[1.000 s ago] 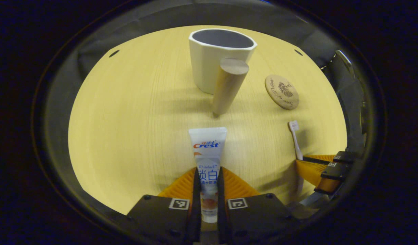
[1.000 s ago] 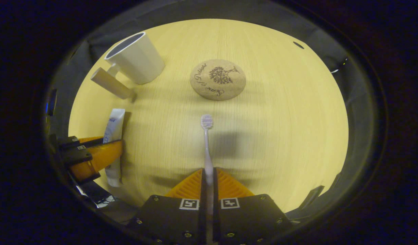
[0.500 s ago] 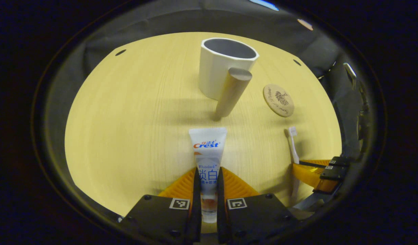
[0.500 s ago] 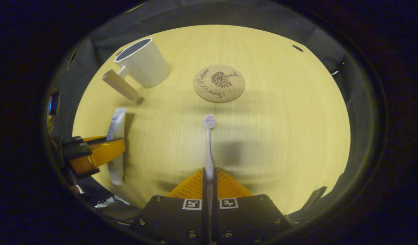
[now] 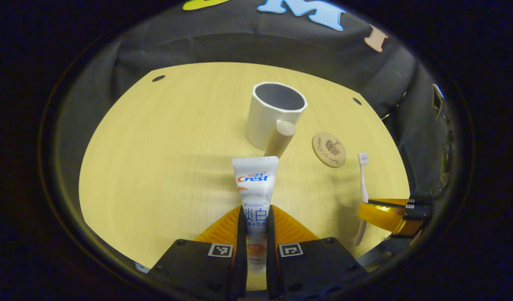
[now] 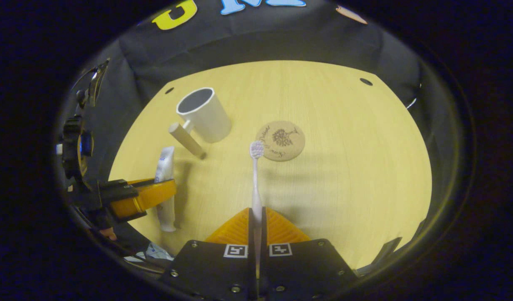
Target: Put the toothbrush and toothpaste on the desktop into the cup, then pick up the cup and place it on the coaster on the desktop.
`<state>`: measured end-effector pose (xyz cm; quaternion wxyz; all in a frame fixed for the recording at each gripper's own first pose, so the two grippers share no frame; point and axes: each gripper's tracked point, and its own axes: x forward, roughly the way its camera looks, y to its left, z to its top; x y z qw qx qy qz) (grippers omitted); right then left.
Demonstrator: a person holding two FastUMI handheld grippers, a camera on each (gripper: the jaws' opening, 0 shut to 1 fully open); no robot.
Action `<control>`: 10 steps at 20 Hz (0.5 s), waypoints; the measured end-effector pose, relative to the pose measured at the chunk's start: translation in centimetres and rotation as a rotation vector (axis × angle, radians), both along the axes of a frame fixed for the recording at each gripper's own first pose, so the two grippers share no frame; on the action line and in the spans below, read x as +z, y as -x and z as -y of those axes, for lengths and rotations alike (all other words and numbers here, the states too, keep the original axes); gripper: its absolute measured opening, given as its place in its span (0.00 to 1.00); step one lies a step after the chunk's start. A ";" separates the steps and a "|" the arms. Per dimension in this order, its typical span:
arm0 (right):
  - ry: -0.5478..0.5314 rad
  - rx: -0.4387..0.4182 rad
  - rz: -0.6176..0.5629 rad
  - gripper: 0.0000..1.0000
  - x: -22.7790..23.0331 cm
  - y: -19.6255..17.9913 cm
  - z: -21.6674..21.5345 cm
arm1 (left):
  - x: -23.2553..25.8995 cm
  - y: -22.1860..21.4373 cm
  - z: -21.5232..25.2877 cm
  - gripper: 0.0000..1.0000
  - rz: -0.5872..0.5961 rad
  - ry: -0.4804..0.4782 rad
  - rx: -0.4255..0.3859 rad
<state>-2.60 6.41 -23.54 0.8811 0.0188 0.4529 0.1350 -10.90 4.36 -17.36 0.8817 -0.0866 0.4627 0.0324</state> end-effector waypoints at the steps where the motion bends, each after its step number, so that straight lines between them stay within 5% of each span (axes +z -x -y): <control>1: -0.011 0.008 0.026 0.04 0.7 -0.1 -0.2 | 0.6 -0.3 -0.1 0.26 0.025 0.001 0.005; 10: -0.064 0.060 0.214 0.04 5.3 -1.9 -1.3 | 6.0 -2.8 -2.2 0.25 0.224 -0.007 0.052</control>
